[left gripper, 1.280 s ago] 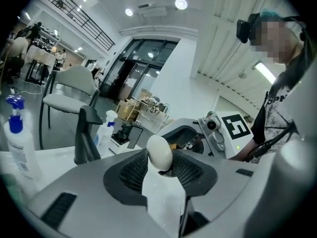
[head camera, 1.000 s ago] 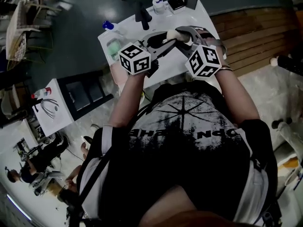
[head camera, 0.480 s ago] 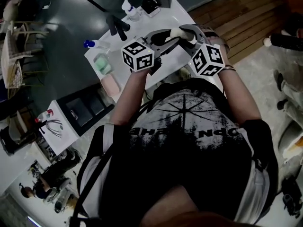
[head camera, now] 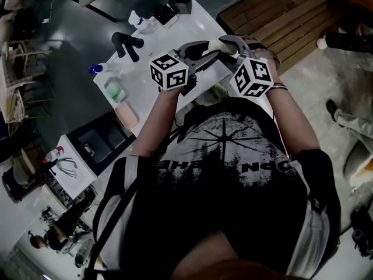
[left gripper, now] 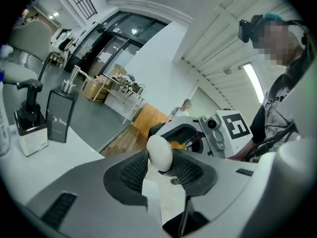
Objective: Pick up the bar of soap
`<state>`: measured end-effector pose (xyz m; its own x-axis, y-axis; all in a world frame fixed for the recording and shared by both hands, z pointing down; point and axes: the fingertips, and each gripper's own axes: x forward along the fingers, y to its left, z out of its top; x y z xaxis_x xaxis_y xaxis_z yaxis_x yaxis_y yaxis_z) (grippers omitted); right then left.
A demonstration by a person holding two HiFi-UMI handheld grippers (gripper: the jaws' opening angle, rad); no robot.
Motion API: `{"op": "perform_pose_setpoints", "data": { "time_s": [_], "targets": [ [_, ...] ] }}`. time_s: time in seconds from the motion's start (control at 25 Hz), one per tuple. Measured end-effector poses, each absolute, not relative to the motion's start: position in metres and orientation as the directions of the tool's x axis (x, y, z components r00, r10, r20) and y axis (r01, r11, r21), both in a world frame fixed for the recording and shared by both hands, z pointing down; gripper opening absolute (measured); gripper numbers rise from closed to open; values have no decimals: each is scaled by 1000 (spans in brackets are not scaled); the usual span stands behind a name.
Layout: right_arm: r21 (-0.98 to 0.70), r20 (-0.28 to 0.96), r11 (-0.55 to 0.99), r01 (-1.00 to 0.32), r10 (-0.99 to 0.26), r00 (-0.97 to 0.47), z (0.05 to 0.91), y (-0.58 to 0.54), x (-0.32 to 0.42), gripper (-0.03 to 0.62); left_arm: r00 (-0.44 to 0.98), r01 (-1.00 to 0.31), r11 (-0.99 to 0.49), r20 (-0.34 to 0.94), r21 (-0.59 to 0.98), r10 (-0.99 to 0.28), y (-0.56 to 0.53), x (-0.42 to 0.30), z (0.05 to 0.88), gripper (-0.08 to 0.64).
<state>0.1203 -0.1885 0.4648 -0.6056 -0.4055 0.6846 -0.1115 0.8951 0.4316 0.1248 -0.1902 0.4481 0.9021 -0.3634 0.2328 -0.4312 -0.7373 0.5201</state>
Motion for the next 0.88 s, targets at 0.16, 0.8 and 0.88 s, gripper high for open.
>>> {"op": "perform_pose_setpoints", "data": {
  "time_s": [0.16, 0.8, 0.88],
  "targets": [
    [395, 714, 915, -85, -364, -599, 484, -191, 125, 209, 901, -433, -704, 249, 563, -355, -194, 130, 469, 164],
    [203, 799, 979, -22, -179, -574, 570, -203, 133, 209, 876, -479, -531, 343, 699, -339, -208, 137, 559, 164],
    [186, 805, 982, -12, -160, -571, 576, -204, 133, 209, 873, -483, -516, 349, 707, -339, -210, 137, 565, 164]
  ]
}}
